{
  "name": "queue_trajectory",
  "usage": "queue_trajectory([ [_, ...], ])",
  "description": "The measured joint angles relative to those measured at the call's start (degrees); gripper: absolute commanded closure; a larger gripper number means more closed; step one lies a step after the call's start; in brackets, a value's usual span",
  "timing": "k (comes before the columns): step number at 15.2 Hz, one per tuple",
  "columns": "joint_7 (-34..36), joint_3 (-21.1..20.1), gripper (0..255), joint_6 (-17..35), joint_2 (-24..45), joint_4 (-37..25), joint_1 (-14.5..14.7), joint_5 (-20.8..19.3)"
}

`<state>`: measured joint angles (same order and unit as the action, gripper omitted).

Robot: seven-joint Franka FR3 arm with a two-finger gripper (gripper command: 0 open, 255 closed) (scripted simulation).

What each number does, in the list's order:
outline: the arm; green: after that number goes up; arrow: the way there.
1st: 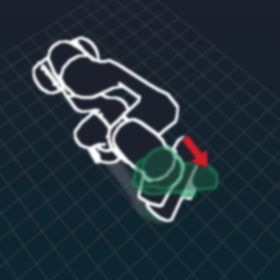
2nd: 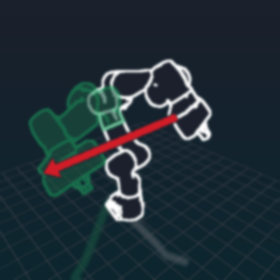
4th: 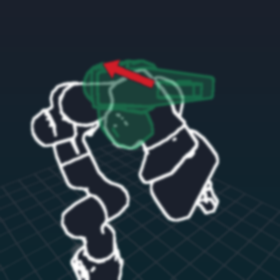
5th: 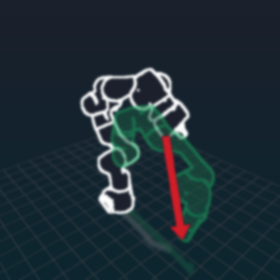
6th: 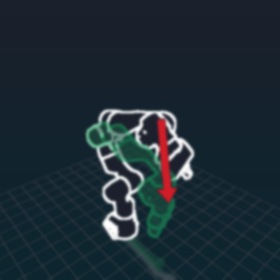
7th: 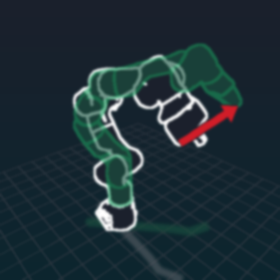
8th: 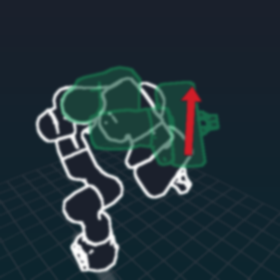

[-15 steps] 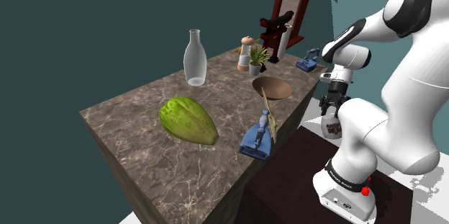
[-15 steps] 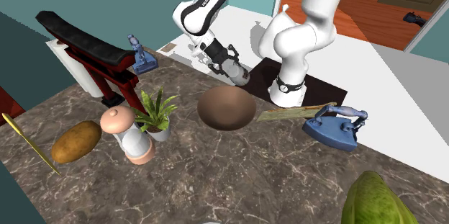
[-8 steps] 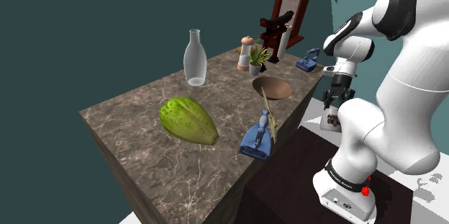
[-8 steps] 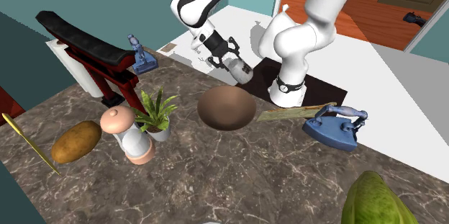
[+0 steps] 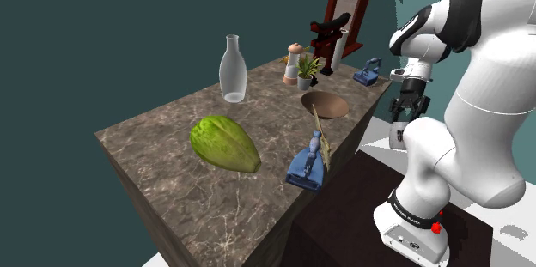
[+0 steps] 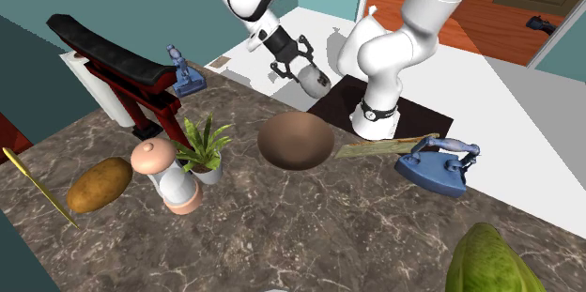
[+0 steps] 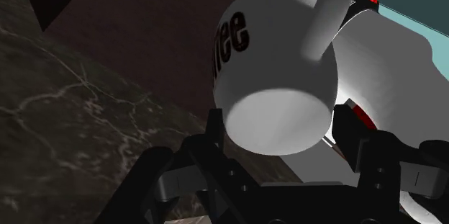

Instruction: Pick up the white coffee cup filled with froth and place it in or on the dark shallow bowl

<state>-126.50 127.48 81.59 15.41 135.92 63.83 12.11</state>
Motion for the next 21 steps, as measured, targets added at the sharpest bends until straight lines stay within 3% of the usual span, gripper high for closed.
queue_trajectory([
  [21,-3.37,5.58,255,-17.26,7.13,-11.29,1.18,0.1],
])
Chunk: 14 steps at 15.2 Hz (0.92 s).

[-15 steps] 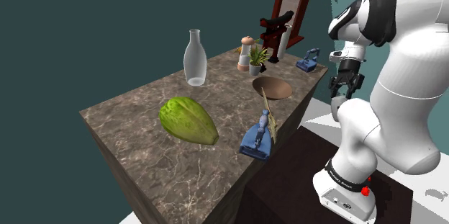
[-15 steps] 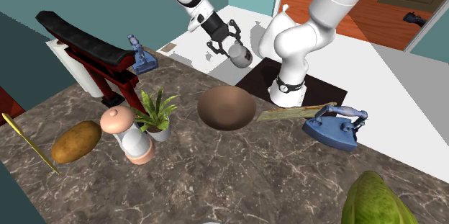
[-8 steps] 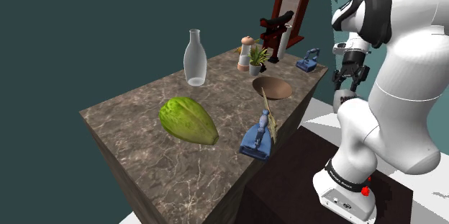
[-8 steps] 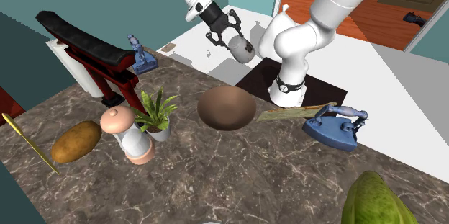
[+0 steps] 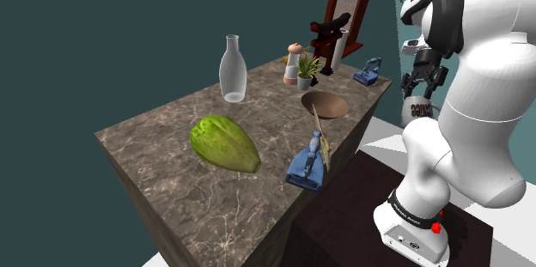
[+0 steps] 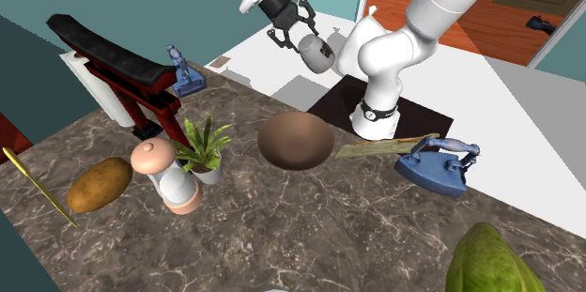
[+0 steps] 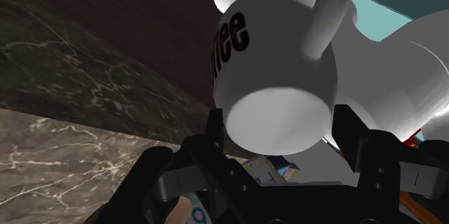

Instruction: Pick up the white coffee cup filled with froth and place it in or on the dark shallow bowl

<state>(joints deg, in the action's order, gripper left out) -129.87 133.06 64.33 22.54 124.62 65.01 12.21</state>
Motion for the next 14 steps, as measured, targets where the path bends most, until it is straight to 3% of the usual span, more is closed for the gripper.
queue_trajectory([
  [6,0.08,0.9,255,-4.59,0.93,-3.79,0.22,0.16],
  [14,11.93,-7.39,255,-5.74,0.13,-7.89,2.26,10.16],
])
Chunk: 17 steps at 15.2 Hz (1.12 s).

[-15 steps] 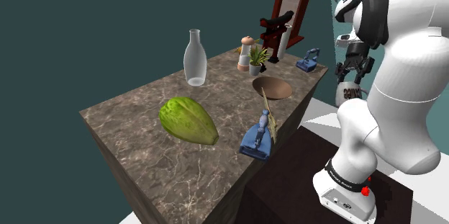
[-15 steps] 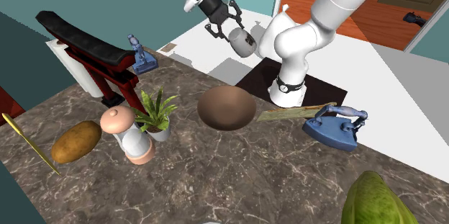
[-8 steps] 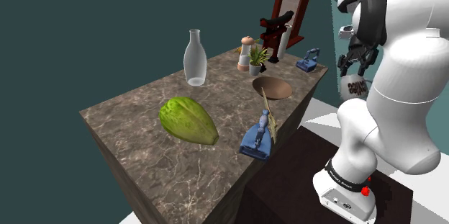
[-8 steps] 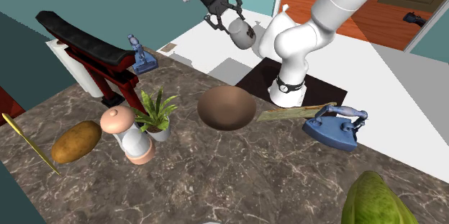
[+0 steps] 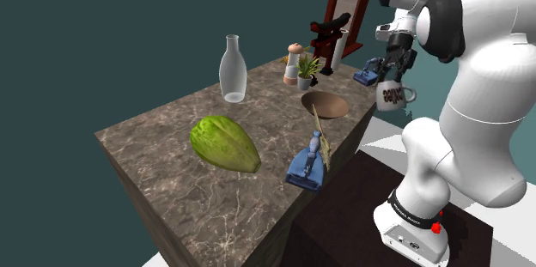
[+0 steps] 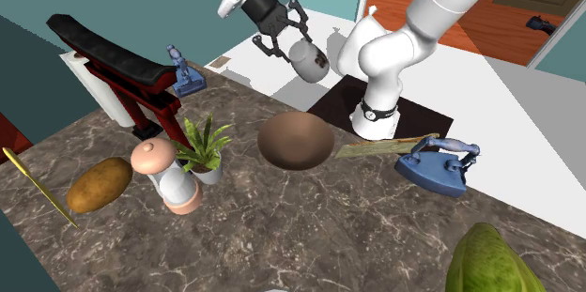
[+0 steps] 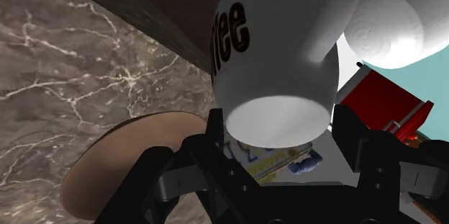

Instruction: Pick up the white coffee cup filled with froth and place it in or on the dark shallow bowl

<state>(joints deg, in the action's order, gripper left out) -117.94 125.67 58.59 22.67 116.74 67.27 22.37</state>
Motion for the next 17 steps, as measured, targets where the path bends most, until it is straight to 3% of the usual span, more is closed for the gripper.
queue_trajectory([
  [4,6.84,-4.91,255,-0.26,-2.0,-3.75,0.04,4.11],
  [8,15.4,-12.3,255,1.19,-5.95,-8.0,-1.01,7.6],
  [11,23.64,-21.85,255,4.18,-12.81,-11.76,-4.28,7.4],
  [12,28.67,-29.01,255,7.38,-19.81,-12.64,-6.24,4.53],
  [13,32.51,-31.34,255,9.57,-23.5,-12.57,-6.08,2.95],
  [16,33.38,-31.6,255,11.97,-24.27,-10.98,-5.32,2.69],
  [17,34.92,-31.48,255,13.44,-26.92,-10.54,-3.81,1.1],
])
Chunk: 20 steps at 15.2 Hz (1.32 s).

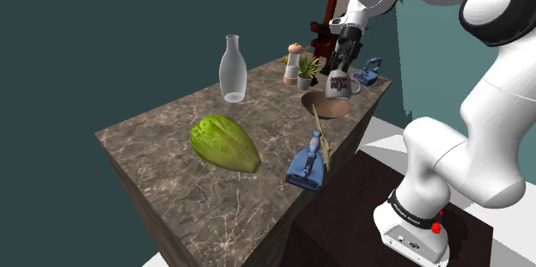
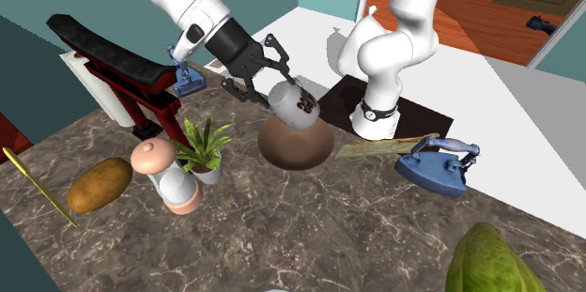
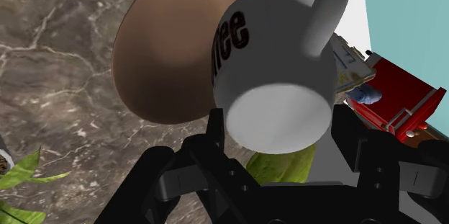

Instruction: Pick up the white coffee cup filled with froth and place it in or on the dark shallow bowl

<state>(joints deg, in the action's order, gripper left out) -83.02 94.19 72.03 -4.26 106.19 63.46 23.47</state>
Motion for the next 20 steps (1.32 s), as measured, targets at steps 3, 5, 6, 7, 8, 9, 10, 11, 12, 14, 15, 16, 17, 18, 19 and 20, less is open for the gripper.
queue_trajectory([
  [3,0.17,0.78,255,2.59,-1.25,2.12,1.39,-0.99],
  [5,0.22,1.32,255,4.12,-2.06,3.34,2.35,-1.6],
  [6,0.13,1.67,255,4.91,-2.49,4.01,2.76,-2.0],
  [7,0.29,2.19,255,5.75,-3.21,4.55,3.51,-2.55],
  [8,0.86,3.17,255,6.77,-4.56,4.98,4.95,-3.49],
  [9,1.04,3.66,255,7.71,-5.19,5.6,5.7,-3.92],
  [10,1.29,4.14,255,8.51,-5.88,6.0,6.53,-4.24],
  [11,1.46,4.7,255,9.06,-6.59,6.25,7.28,-4.14],
  [12,1.36,5.09,255,9.64,-6.92,6.79,7.72,-3.47],
  [14,0.85,5.5,255,10.28,-6.6,7.43,8.01,-0.78],
  [15,1.68,6.88,255,10.79,-7.8,7.0,9.95,0.31],
  [16,0.8,6.59,255,10.33,-6.27,7.32,9.02,0.89],
  [17,0.49,7.18,255,10.54,-6.12,7.53,9.59,1.61],
  [18,0.29,7.74,255,10.61,-5.89,7.59,10.15,2.08],
  [19,0.0,8.5,255,10.79,-5.88,7.76,10.76,2.79],
  [20,-0.15,8.86,0,10.57,-5.23,7.63,11.13,2.86],
])
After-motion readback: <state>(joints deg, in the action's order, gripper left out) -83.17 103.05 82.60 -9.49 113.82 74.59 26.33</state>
